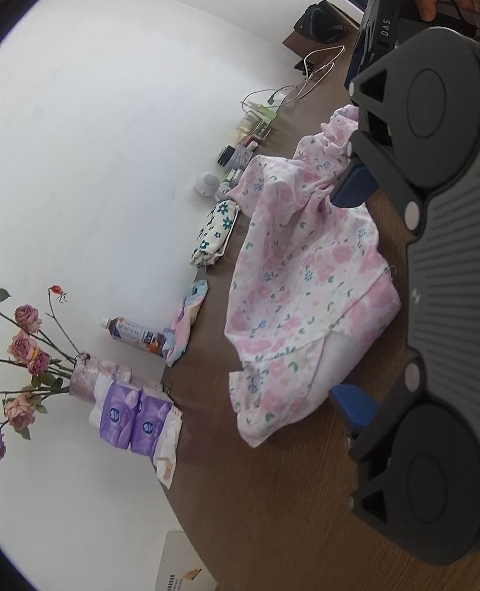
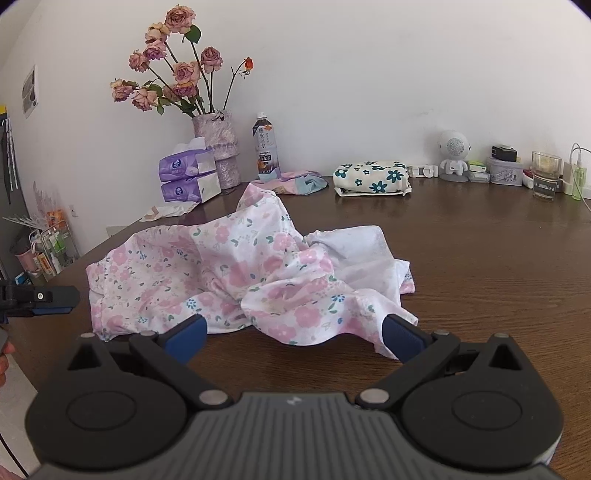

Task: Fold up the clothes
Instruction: 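Grasp a garment edge with the left gripper while the right gripper grasps another edge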

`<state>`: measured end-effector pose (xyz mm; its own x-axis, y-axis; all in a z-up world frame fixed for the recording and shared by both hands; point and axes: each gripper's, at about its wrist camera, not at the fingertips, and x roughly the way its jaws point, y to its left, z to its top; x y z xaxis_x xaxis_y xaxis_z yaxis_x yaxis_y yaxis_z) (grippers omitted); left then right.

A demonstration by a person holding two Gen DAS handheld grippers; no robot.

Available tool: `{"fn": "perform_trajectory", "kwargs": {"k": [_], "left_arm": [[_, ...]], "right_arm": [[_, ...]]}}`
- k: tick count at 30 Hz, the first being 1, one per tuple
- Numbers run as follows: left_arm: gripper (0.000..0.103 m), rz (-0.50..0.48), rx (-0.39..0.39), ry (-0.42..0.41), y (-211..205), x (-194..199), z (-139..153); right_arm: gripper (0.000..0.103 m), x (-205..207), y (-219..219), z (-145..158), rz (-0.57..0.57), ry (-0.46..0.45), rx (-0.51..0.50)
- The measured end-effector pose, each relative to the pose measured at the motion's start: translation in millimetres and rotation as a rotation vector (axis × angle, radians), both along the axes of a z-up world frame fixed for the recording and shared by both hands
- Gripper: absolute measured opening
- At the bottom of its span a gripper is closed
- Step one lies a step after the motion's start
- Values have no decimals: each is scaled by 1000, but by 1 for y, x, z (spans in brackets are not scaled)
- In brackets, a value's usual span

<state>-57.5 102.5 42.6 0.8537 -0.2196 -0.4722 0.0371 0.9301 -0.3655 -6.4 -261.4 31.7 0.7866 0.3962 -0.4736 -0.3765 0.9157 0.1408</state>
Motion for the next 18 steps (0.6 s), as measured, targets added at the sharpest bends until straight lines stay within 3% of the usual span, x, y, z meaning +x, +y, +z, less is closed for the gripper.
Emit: {"fn": "perform_trajectory", "kwargs": {"k": [5, 10, 16, 18], "left_arm": [[102, 20, 28, -4, 13, 11, 4], [102, 22, 116, 16, 29, 36, 13], [100, -40, 191, 55, 43, 71, 28], [95, -78, 215, 67, 42, 82, 31]], "right_arm": [[103, 11, 7, 5, 4, 4, -14], [103, 36, 15, 19, 45, 26, -43], [103, 84, 41, 40, 87, 62, -102], [103, 104, 49, 45, 99, 94, -99]]}}
